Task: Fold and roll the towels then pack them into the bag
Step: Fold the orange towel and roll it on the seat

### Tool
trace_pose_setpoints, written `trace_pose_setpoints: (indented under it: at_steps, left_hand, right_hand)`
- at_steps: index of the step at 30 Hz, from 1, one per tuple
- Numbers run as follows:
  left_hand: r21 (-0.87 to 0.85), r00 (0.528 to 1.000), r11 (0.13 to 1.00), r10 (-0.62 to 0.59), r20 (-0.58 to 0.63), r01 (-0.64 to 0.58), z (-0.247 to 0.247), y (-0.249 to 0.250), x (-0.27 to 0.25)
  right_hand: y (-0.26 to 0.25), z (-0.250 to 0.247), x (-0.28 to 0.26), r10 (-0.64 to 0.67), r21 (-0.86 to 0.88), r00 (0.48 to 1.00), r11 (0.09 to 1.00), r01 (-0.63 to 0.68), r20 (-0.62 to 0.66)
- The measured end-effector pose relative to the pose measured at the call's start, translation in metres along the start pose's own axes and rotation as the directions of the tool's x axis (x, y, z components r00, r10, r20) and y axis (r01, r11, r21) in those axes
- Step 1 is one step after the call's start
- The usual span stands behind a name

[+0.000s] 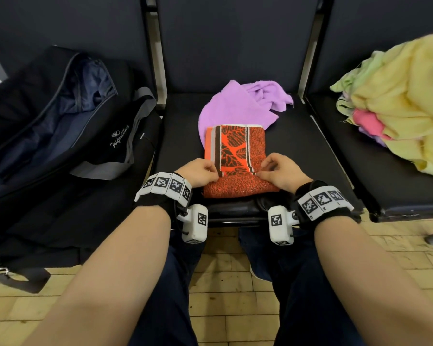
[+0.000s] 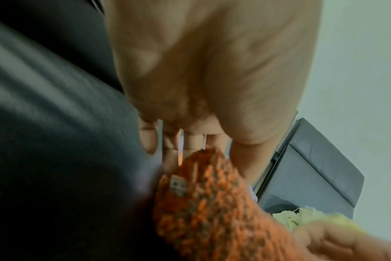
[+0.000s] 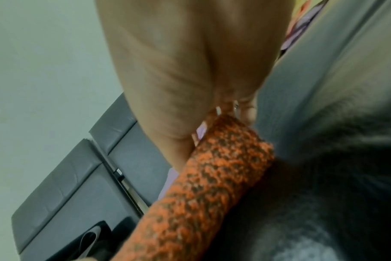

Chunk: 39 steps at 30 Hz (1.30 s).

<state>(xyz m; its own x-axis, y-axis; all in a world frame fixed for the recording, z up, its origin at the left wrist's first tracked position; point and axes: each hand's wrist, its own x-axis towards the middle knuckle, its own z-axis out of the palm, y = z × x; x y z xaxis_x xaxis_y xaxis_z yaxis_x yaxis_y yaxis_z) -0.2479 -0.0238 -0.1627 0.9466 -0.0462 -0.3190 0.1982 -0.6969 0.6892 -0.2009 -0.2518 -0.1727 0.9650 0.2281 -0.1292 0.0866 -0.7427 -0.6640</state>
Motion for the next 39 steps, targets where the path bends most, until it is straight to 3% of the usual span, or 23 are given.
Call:
trace_pose_setpoints:
  at_steps: [2,5,8,11,13,16,21,25,28,32,37,39]
  left_hand:
    - [0.02,0.999,0.999,0.043,-0.015,-0.043,0.001,-0.004,0.001]
    - [0.077,0.99,0.988,0.135,-0.038,-0.132,0.001,-0.005,0.001]
    - [0.164,0.992,0.982,0.107,-0.061,-0.096,0.001,-0.002,-0.002]
    - [0.099,0.994,0.989,0.11,-0.018,-0.108,0.002,-0.007,0.002]
    - [0.108,0.993,0.987,0.121,0.012,-0.122,0.002,-0.007,0.004]
    - [0.2,0.994,0.974,0.108,0.002,-0.106,0.0,0.0,0.0]
    - [0.432,0.987,0.889,0.116,0.109,-0.152,-0.001,0.001,-0.008]
    - [0.374,0.983,0.91,0.181,0.023,-0.177,0.0,0.001,-0.003]
    - [0.209,0.977,0.955,0.211,0.021,-0.21,0.0,0.002,-0.003]
    - [0.034,0.972,0.974,0.225,-0.072,-0.223,0.001,0.003,-0.002]
    - [-0.023,0.977,0.984,0.171,-0.128,-0.175,0.011,0.004,0.008]
    - [0.028,0.979,0.99,0.142,-0.147,-0.14,0.015,0.002,0.012]
  right_hand:
    - [-0.001,0.001,0.0,-0.155,-0.09,0.987,0.985,0.15,-0.051]
    - [-0.007,0.001,-0.005,-0.27,-0.025,0.963,0.962,0.27,0.0]
    - [-0.008,0.0,-0.01,-0.284,-0.072,0.957,0.955,0.287,0.052]
    - [-0.007,-0.007,-0.013,-0.188,-0.082,0.967,0.975,0.205,0.172]
    - [-0.005,-0.009,-0.014,-0.158,-0.183,0.958,0.962,0.204,0.241]
    - [-0.005,-0.01,-0.019,-0.158,-0.311,0.948,0.919,0.243,0.276]
    - [-0.002,-0.006,-0.016,-0.184,-0.256,0.937,0.93,0.264,0.298]
    - [0.001,-0.009,-0.017,-0.215,-0.111,0.96,0.965,0.237,0.18]
    - [0.001,-0.012,-0.018,-0.195,-0.03,0.977,0.98,0.199,0.091]
    - [-0.001,-0.013,-0.015,-0.09,0.102,0.995,0.991,0.086,0.036]
    - [0.002,-0.009,-0.009,-0.014,0.048,1.0,0.999,0.014,-0.007]
    - [0.004,-0.007,-0.005,-0.059,-0.086,0.992,0.995,0.05,-0.109]
